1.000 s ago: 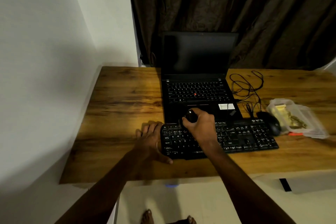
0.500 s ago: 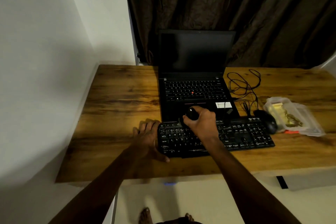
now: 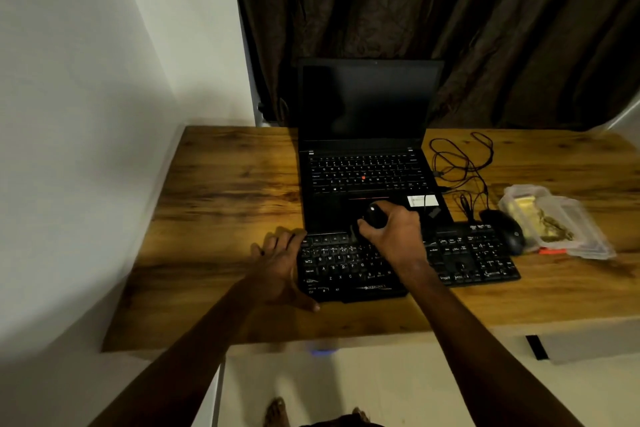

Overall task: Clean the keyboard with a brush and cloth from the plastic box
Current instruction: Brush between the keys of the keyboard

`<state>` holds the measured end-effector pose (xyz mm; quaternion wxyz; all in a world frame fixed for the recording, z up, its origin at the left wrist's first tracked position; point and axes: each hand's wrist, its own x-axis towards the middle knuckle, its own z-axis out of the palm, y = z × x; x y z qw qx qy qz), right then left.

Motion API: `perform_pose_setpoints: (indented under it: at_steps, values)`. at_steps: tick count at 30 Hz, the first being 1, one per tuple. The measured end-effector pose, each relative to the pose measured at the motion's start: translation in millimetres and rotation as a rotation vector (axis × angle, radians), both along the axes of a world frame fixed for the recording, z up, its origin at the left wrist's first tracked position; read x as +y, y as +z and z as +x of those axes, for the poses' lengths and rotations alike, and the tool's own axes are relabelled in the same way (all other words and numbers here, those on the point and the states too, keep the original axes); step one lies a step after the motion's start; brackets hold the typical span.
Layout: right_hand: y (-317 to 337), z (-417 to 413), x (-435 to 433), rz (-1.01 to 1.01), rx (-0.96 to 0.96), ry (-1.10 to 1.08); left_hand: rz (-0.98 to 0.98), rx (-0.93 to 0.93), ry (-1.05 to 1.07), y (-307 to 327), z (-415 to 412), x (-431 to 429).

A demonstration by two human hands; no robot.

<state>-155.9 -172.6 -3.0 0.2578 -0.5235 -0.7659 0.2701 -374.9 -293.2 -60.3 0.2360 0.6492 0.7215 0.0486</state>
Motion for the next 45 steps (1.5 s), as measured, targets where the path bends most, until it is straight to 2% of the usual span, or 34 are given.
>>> perform_pose_setpoints:
  at_steps: [7, 12, 17, 22, 26, 33, 36, 41, 45]
  values:
    - [-0.7, -32.1, -11.7, 0.023, 0.034, 0.121, -0.034, -0.007, 0.035, 1.4, 2.6, 2.5]
    - [2.7, -7.8, 0.4, -0.039, 0.071, 0.035, -0.009, -0.01, 0.022, 1.0, 1.7, 2.0]
    - [6.6, 6.8, 6.7, 0.037, -0.003, -0.026, -0.004, 0.005, 0.01, 2.2, 0.9, 2.8]
    - [2.6, -18.0, -1.6, -0.015, 0.11, 0.076, -0.018, 0.008, 0.021, 3.0, 2.6, 3.5]
    - [-1.9, -13.9, -0.1, -0.053, 0.16, 0.063, -0.024, -0.007, 0.029, 3.4, 2.9, 4.2]
    - [3.9, 13.3, 10.2, 0.034, -0.014, -0.046, -0.043, 0.011, 0.024, 0.9, 1.5, 5.8]
    - [3.7, 3.2, 5.8, 0.013, 0.021, 0.001, -0.043, 0.004, 0.021, 0.7, 1.4, 6.5]
    - [2.7, -2.4, 2.8, -0.095, 0.202, 0.006, -0.036, -0.006, 0.027, 0.7, 1.7, 5.6]
    - [2.1, 16.3, 13.5, -0.072, 0.137, -0.062, -0.031, -0.022, 0.027, 2.5, 2.8, 4.9]
